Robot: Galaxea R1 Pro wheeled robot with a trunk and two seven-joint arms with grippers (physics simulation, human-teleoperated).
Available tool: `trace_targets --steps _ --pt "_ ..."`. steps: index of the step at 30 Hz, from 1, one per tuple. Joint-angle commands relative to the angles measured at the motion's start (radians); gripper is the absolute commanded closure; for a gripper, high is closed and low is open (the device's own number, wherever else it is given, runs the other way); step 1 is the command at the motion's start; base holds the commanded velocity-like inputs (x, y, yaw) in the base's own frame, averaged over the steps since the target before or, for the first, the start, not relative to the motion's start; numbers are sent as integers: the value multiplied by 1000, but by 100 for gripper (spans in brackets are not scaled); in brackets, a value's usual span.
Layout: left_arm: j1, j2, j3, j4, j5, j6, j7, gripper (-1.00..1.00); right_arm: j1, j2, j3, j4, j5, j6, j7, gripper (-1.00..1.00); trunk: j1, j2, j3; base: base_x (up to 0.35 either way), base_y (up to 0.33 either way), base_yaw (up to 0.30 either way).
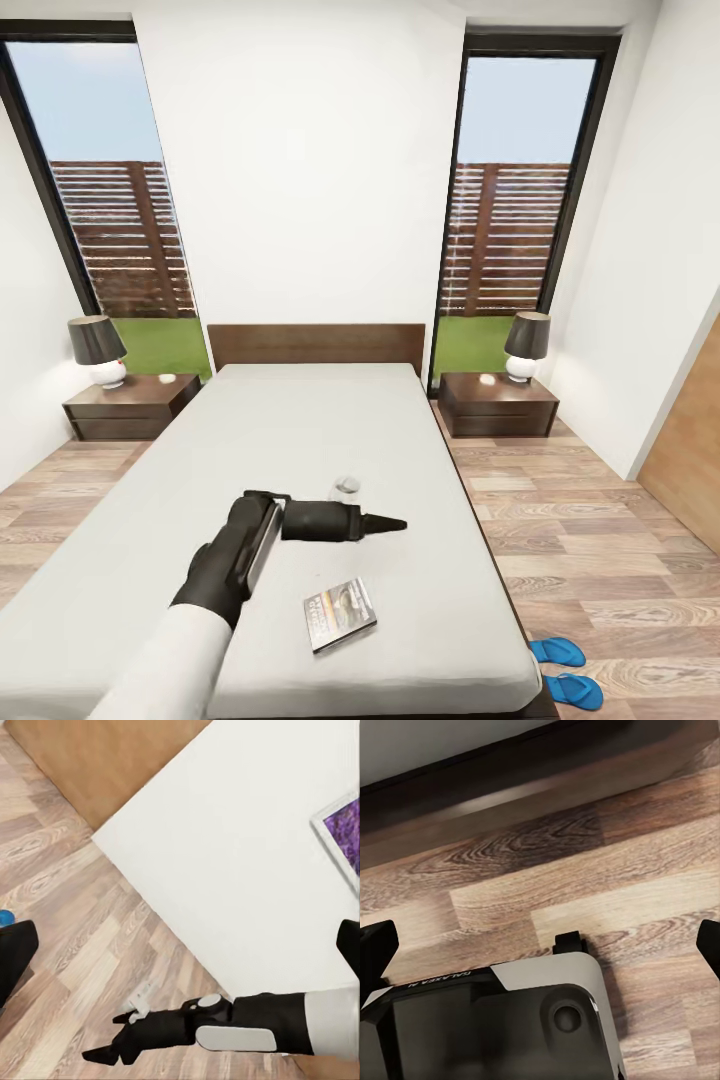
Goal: In the bedroom, move the book from the bed onto either nightstand, and place the two sandals side by side next to the bed.
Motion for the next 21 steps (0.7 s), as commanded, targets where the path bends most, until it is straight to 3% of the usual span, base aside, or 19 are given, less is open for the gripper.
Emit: trace_targets --steps 1,3,5,6,8,9,14,15,18,19,21 --pt "-22 -1 -8 -6 15 19 7 -100 -2 0 -3 2 -6 1 4 -100 1 -2 -3 0 0 0" --pt "-90 -1 -25 -15 63 42 68 -100 -2 0 -3 2 -6 1 4 -100 1 -2 -3 0 0 0" --pt "-138 -1 -32 -18 87 52 129 -100 -2 0 -3 2 -6 1 4 -100 1 -2 -3 0 0 0" --pt "-183 -1 -36 -19 108 59 206 -100 -2 0 -3 2 -6 1 4 -100 1 -2 -3 0 0 0" --pt "-222 -1 -39 -20 128 63 294 -100 -2 0 -3 2 -7 1 4 -100 1 -2 -3 0 0 0" --pt "-253 -1 -41 -20 153 64 391 -100 -2 0 -3 2 -7 1 4 -100 1 -2 -3 0 0 0" --pt "-292 -1 -44 -22 239 35 668 -100 -2 0 -3 1 -7 1 4 -100 1 -2 -3 0 0 0" --pt "-299 -1 -47 -22 275 -12 784 -100 -2 0 -3 1 -6 1 4 -100 1 -2 -3 0 0 0" --pt "-305 -1 -52 -8 320 -121 948 -100 -2 0 -3 1 -6 1 4 -100 1 -2 -3 0 0 0" --pt "-307 -1 -54 26 342 -203 1039 -100 -2 0 -3 1 -6 1 4 -100 1 -2 -3 0 0 0" --pt "-308 -1 -58 83 356 -278 1111 -100 -2 0 -3 1 -6 1 4 -100 1 -2 -3 0 0 0"
